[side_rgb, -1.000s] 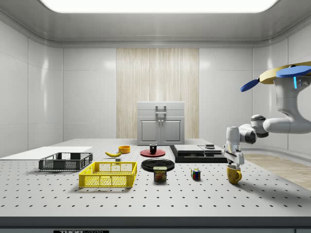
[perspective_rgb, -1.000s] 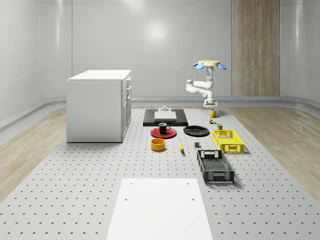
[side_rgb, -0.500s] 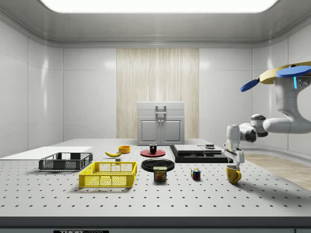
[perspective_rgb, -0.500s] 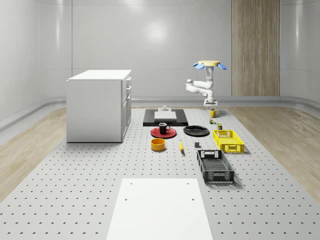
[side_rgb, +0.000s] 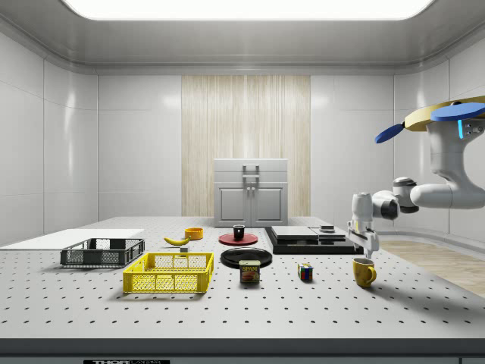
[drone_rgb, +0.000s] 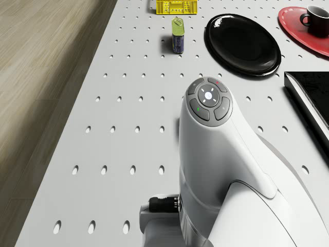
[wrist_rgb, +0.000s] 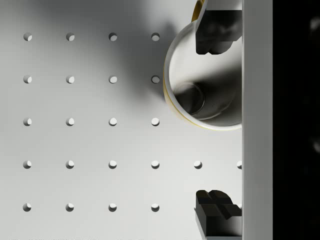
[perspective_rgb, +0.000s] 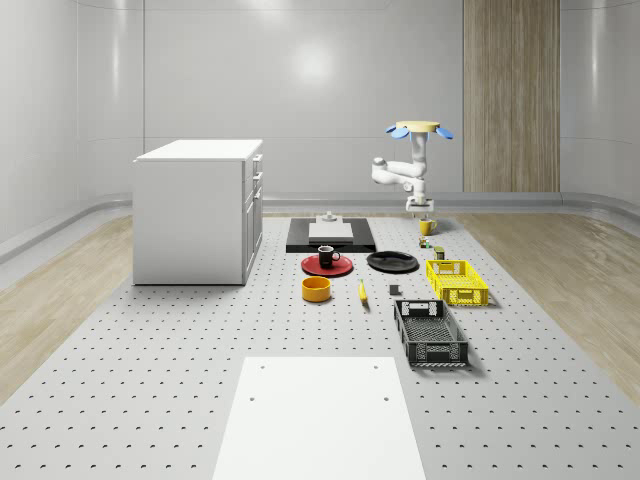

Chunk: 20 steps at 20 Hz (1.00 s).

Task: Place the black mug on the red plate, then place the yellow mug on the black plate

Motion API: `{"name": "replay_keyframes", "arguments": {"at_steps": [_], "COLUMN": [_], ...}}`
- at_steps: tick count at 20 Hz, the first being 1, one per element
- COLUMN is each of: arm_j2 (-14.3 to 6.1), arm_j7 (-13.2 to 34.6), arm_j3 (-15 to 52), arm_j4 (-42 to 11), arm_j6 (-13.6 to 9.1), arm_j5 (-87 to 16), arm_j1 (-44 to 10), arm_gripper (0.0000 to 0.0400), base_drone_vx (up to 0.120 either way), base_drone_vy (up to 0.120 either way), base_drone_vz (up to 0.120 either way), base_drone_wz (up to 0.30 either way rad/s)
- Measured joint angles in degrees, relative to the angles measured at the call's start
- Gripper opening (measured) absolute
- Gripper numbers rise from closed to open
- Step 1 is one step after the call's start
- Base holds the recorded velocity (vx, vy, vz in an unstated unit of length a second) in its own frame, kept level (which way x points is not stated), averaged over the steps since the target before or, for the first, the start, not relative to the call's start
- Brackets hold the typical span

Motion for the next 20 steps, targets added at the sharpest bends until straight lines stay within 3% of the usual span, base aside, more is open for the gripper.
{"name": "replay_keyframes", "arguments": {"at_steps": [20], "arm_j2": [-0.50], "arm_j7": [-0.24], "arm_j3": [-2.27], "arm_j4": [4.00], "arm_j6": [2.19], "arm_j5": [-1.44], "arm_j1": [-3.47], "arm_gripper": [0.0400], "base_drone_vx": [0.000], "base_drone_vy": [0.000], "base_drone_vz": [0.000], "base_drone_wz": [0.000]}}
